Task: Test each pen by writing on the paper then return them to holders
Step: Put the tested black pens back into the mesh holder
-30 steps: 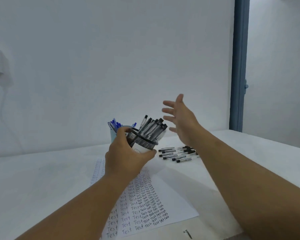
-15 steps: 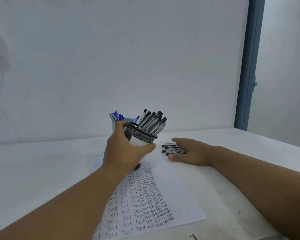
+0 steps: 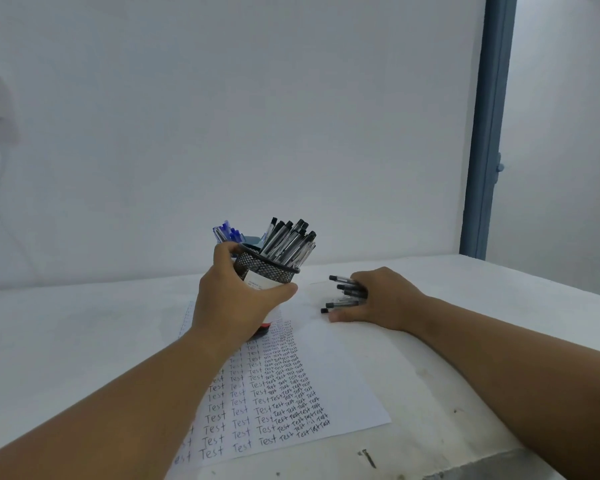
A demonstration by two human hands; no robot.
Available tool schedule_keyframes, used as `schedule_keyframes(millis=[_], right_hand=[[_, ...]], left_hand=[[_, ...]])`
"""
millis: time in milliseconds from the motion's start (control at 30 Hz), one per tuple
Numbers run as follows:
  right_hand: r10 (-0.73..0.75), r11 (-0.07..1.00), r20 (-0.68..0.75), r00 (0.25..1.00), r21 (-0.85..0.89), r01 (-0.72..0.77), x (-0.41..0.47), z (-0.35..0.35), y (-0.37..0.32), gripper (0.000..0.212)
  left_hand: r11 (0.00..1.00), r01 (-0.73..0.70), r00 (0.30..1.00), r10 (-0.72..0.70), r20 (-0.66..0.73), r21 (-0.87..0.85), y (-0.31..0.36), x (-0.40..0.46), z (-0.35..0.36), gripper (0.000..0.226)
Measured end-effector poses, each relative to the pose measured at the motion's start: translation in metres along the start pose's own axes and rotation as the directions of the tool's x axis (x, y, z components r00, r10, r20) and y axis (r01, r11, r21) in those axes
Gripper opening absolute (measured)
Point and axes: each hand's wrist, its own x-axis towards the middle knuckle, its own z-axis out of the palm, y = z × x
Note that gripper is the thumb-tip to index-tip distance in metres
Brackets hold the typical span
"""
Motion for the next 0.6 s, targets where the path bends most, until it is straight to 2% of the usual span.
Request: schedule_keyframes(millis=[167, 433, 600], right_hand=[[-0.068, 0.997, -0.031, 0.997, -0.025, 0.067, -0.003, -0.002, -0.004, 0.069], [-0.062, 0.997, -0.052, 0.997, -0.055, 0.059, -0.008, -0.007, -0.011, 0.058], [-0.053, 0.999, -0.090, 0.995, 0.002, 0.053, -0.009, -0.007, -0.012, 0.057]], left_hand=[[1.000, 0.002, 1.000, -0.002, -0.002, 0.011, -0.001, 0.000, 0.000, 0.083], [1.000, 0.011, 1.000, -0.011, 0.003, -0.006, -0.002, 0.000, 0.001, 0.082], [1.000, 0.013, 1.000, -0.013, 0.011, -0.008, 0.001, -0.001, 0.001, 0.080]])
